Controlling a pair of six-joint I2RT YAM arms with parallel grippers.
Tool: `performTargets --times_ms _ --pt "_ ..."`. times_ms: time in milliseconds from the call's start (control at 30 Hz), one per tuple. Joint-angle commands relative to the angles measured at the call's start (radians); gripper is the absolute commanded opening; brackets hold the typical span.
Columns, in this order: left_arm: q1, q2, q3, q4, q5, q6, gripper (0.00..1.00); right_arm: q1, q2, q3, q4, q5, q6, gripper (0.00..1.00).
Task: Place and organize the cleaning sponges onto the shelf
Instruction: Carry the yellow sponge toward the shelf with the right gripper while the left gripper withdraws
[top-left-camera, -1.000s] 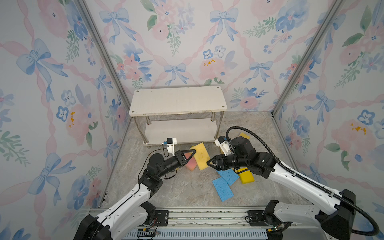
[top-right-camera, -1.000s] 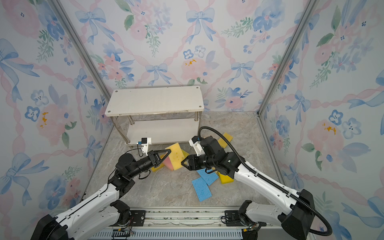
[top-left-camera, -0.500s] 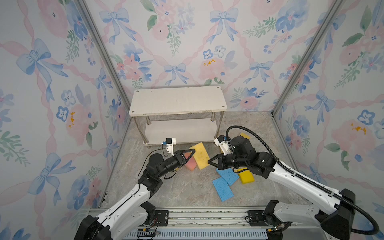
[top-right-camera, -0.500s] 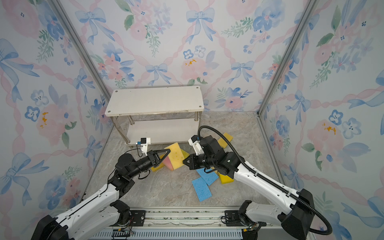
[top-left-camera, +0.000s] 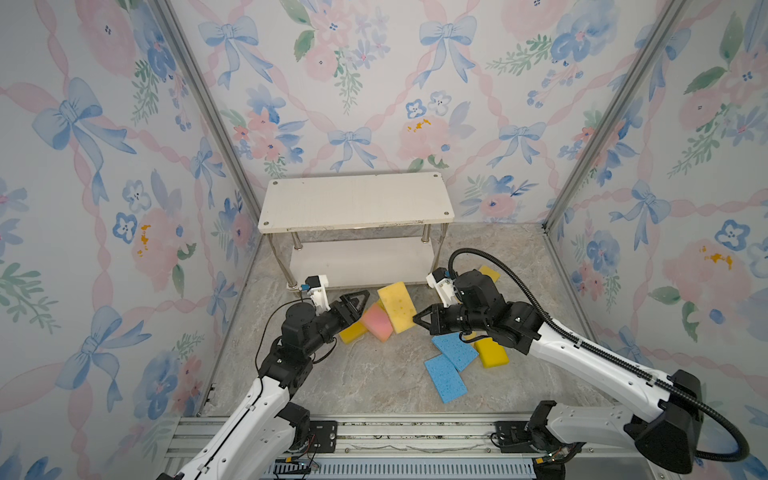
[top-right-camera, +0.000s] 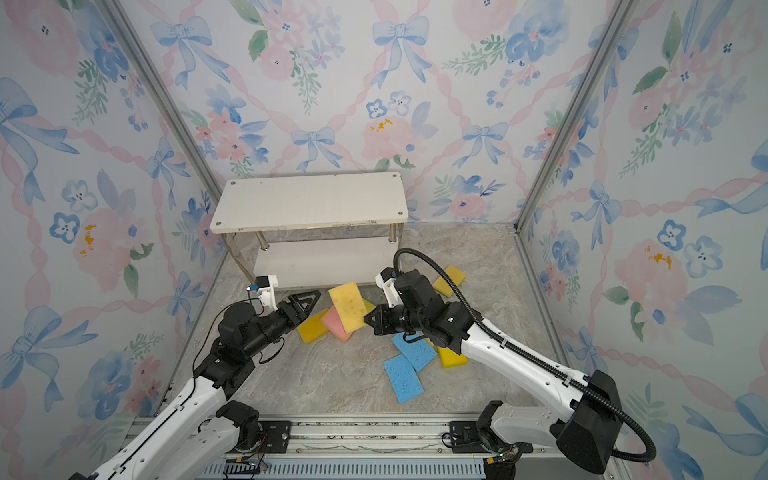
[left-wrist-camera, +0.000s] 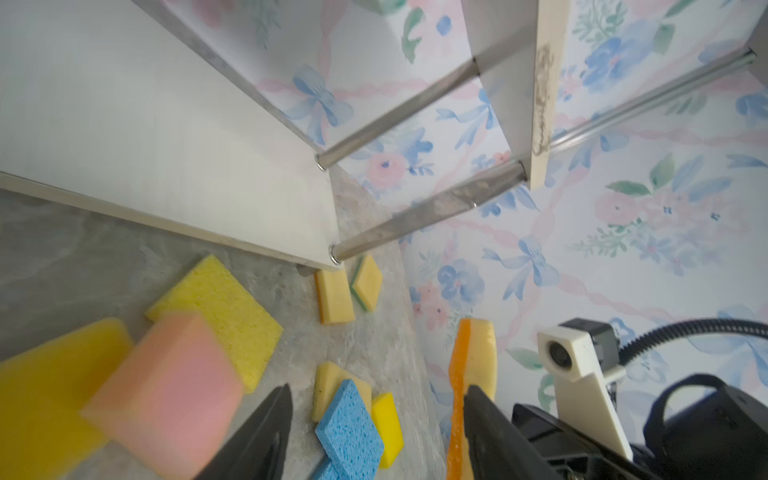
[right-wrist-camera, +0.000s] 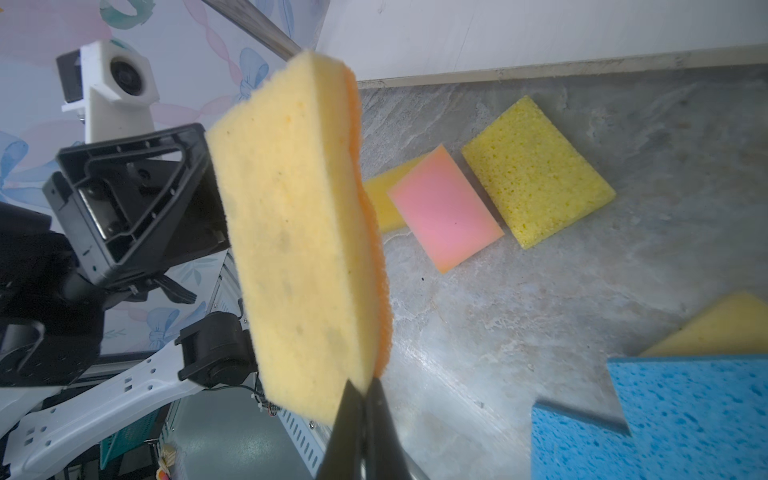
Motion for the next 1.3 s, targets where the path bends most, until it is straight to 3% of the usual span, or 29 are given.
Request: performTargets --times_ms 0,167,233,300,467,567,733,933,1100,1267 --pt "0.056 -0.04 0.068 -0.332 -0.358 0.205 0.72 -0.008 0.01 0.026 0.006 0.028 0.003 0.0" --pt "0.151 -0.034 0.099 -0.347 -0.567 0.253 0.79 -0.009 0.026 0.025 0.025 0.004 0.006 0.0" --pt "0.206 -0.018 0.107 -0.333 -0.58 0.255 0.82 -0.01 0.03 0.029 0.025 -0.002 0.004 0.0" --pt "0.309 0.002 0.103 -0.302 -0.525 0.249 0.82 -0.009 0.034 0.034 0.023 -0.007 0.0 0.0" --pt "0.617 0.087 0.062 -0.184 -0.244 0.227 0.82 -0.02 0.076 0.029 0.08 -0.025 0.033 0.0" --pt "0.73 0.136 0.037 -0.101 -0.128 0.208 0.83 -0.018 0.153 0.06 0.136 -0.022 0.108 0.0" --pt "0.75 0.189 0.002 0.001 -0.057 0.189 0.85 0.016 0.365 0.182 0.25 0.004 0.206 0.0" --pt "0.827 0.336 -0.019 0.191 0.051 0.137 0.84 0.022 0.634 0.277 0.535 -0.043 0.362 0.0" --pt "0.83 0.459 0.046 0.247 0.1 0.132 0.84 -0.009 0.787 0.385 0.62 -0.099 0.415 0.0" --pt "0.828 0.569 0.088 0.317 0.156 0.123 0.84 -0.047 0.856 0.409 0.718 -0.046 0.441 0.0"
